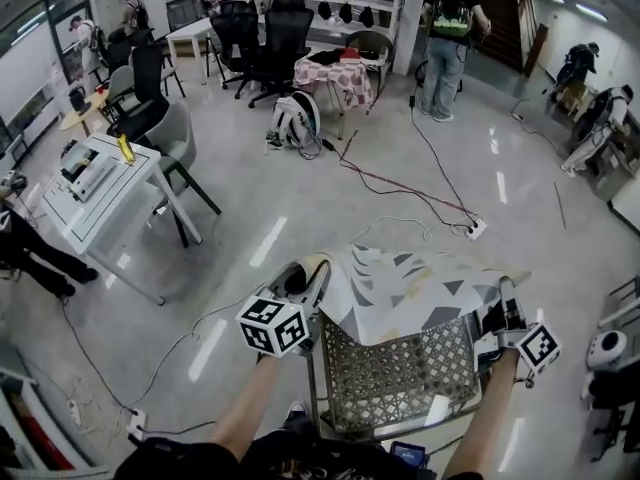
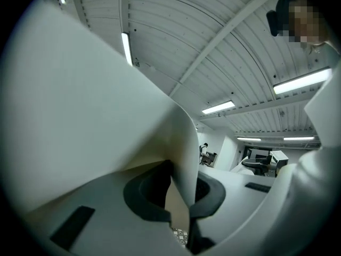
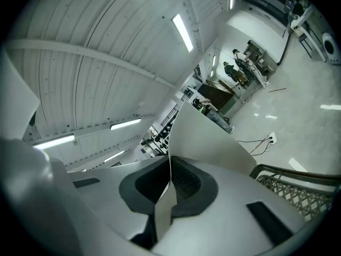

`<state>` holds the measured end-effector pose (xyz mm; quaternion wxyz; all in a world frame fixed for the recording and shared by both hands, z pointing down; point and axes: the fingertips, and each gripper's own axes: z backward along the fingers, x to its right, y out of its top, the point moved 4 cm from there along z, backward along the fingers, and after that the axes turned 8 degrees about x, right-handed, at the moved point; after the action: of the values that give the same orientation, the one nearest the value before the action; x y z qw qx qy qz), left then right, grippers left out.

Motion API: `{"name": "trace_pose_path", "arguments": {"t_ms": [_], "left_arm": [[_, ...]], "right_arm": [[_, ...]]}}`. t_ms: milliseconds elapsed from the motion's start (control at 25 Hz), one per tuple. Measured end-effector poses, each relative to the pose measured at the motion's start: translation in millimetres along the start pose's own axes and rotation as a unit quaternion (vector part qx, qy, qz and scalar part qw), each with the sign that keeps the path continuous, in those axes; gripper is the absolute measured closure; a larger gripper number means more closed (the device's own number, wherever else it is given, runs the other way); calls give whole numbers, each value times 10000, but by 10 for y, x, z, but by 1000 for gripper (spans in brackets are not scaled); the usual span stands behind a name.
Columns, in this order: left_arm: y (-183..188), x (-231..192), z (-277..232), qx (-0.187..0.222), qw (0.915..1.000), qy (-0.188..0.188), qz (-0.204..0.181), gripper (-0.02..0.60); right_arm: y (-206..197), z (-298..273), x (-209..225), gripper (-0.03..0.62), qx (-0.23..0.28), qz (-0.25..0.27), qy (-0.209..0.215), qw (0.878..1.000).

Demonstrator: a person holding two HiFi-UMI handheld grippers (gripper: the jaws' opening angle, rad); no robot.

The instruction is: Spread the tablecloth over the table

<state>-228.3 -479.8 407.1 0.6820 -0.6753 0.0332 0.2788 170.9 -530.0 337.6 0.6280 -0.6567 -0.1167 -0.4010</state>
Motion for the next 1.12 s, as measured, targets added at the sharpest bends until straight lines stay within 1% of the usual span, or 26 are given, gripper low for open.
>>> {"name": "trace_pose_path", "arguments": {"t_ms": [200, 400, 480, 560, 640, 760, 800, 840, 920, 960, 1040, 1120], "left_arm": [[-265, 429, -194, -131, 9998, 120, -47, 552], [-720, 1130, -443, -468, 9975, 59, -535, 552], [-944, 1377, -477, -553, 9970, 134, -524, 552], [-1163, 1531, -446, -614, 9968, 329, -400, 552], [-1346, 1595, -359, -681, 9958, 574, -222, 552], [-1540, 1579, -114, -795, 9928, 885, 144, 552], [-1602, 1544, 7, -874, 9913, 967, 209, 552], [-1672, 1497, 147, -979, 9894, 1044, 243, 552], [-1832, 1387, 443, -1174, 9855, 1177, 340, 554], [-1919, 1337, 581, -1224, 9840, 1223, 422, 554], [-2086, 1272, 844, -1256, 9827, 1241, 551, 554], [-2176, 1278, 1075, -1290, 9829, 1181, 579, 555]], "right_arm": [[213, 238, 644, 576, -61, -379, -29, 9993], [484, 598, 1352, 577, -127, -549, -193, 9982], [579, 774, 1577, 577, -186, -674, -207, 9973], [632, 946, 1744, 577, -274, -831, -157, 9960], [661, 1105, 1876, 577, -393, -807, -137, 9959], [620, 1384, 1990, 577, -490, -804, -215, 9953], [566, 1509, 2016, 577, -533, -767, -307, 9952], [489, 1659, 2054, 577, -615, -656, -521, 9946], [287, 1952, 2123, 577, -814, -401, -1079, 9900], [177, 2059, 2122, 577, -866, -359, -1220, 9881], [-40, 2260, 2076, 577, -874, -363, -1325, 9867], [-218, 2451, 1954, 577, -833, -422, -1284, 9873]]}}
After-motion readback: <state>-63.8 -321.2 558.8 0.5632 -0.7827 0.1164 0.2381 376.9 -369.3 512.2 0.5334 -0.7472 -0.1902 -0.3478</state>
